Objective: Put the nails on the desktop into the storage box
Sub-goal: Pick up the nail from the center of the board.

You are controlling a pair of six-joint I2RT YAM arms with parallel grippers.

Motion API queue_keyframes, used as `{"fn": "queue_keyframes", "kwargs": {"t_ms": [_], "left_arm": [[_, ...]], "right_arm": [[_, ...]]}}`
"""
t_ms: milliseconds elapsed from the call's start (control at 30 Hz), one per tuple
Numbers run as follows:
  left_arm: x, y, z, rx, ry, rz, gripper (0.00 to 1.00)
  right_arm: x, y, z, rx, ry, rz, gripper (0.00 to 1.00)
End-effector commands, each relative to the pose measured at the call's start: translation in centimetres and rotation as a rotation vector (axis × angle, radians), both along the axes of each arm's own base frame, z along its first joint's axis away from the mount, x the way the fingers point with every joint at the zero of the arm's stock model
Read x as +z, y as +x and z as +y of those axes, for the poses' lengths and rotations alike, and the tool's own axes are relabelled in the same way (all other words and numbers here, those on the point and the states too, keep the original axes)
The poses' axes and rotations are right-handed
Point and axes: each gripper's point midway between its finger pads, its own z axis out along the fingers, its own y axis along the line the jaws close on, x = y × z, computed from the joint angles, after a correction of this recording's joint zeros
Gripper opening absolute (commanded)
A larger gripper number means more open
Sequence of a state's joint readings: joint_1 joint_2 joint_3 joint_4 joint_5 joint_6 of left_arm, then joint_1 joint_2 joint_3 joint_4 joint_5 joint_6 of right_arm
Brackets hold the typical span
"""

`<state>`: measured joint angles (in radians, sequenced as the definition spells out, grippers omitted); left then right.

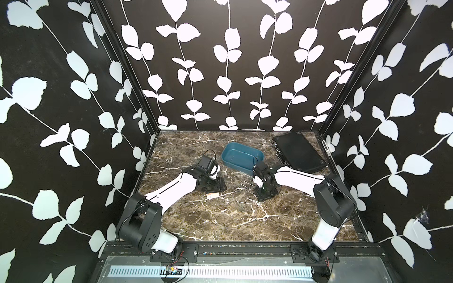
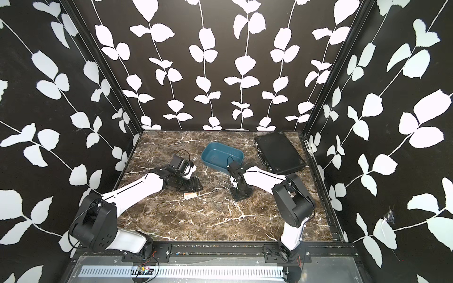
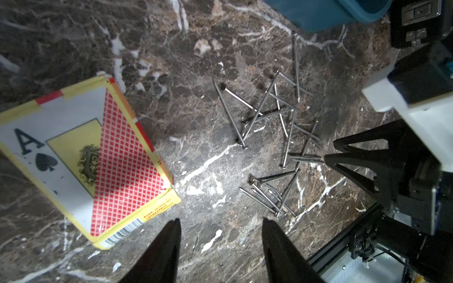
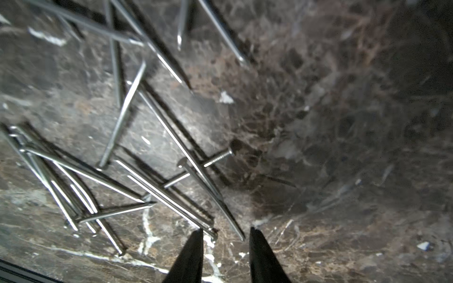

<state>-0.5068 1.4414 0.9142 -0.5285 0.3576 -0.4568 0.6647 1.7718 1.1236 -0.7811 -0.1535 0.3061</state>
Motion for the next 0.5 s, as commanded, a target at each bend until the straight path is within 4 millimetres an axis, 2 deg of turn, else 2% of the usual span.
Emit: {"fn": "queue_keyframes", "kwargs": {"t_ms": [0, 233, 467], "left_arm": [[0.7, 0.0, 0.1, 0.013, -0.023, -0.015, 0.55], [0.9, 0.1, 0.0, 0.018, -0.028, -0.016, 0.55], [0.4, -0.3, 0.3, 0.036, -0.027, -0.005, 0.55]], "right_arm": [[0.0, -0.2, -0.2, 0.008, -0.006, -0.029, 0.34], [-0.1, -1.0, 0.5, 0.045, 0.003, -0.029, 0.34], [-1.0, -2.1, 0.9, 0.051, 0.017, -0.007, 0.34]]}}
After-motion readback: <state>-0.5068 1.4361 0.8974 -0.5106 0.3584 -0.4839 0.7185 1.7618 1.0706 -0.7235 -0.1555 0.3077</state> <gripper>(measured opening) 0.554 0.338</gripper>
